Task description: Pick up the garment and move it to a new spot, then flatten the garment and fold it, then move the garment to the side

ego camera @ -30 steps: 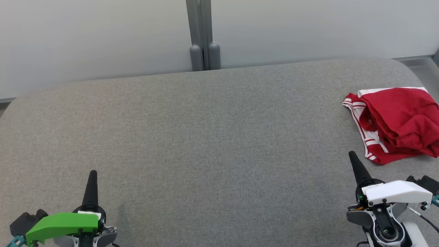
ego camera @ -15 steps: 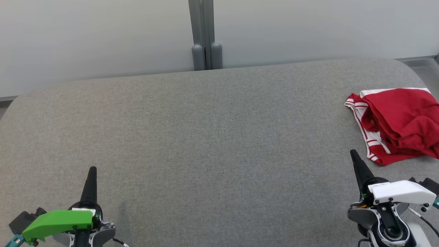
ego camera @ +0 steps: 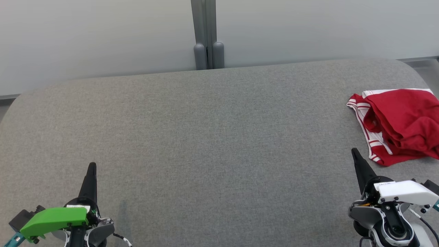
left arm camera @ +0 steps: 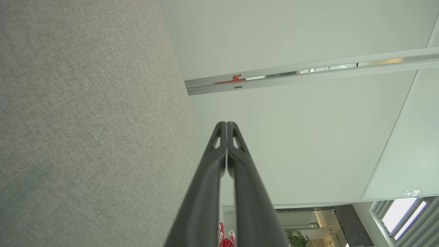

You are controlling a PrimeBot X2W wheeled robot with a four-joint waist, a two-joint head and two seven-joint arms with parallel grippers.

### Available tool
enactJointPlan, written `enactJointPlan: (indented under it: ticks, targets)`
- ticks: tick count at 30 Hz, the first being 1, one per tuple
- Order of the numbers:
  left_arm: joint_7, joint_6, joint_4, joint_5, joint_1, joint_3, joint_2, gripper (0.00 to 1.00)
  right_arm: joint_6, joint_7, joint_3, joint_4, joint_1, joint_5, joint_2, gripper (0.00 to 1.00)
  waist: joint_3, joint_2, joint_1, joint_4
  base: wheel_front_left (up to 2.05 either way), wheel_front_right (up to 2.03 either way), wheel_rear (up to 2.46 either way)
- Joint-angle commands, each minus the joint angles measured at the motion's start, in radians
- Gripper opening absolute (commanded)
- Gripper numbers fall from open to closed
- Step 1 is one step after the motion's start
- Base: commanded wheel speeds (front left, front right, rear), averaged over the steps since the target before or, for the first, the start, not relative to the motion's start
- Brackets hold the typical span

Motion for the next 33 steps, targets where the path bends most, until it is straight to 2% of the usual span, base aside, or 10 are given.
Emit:
enactJointPlan:
  ticks: [1, 14, 33]
  targets:
    - [0.006, -0.006, -0.005, -0.023, -0.018, 0.005, 0.008, 0.00, 0.000, 0.007, -0.005, -0.009, 0.005, 0.020, -0.001, 0.00, 0.000, 0.0000, 0.0000, 0.001, 0.00, 0.00, 0.00]
    - [0.030, -0.008, -0.004, -0.110, -0.028, 0.011, 0.008, 0.00, 0.000, 0.025, -0.017, -0.015, 0.008, 0.106, 0.004, 0.00, 0.002, 0.0000, 0.0000, 0.008, 0.00, 0.00, 0.00]
    - [0.031, -0.008, -0.004, -0.108, -0.026, 0.010, 0.008, 0.00, 0.000, 0.026, -0.017, -0.015, 0.008, 0.108, 0.003, 0.00, 0.002, 0.0000, 0.0000, 0.009, 0.00, 0.00, 0.00]
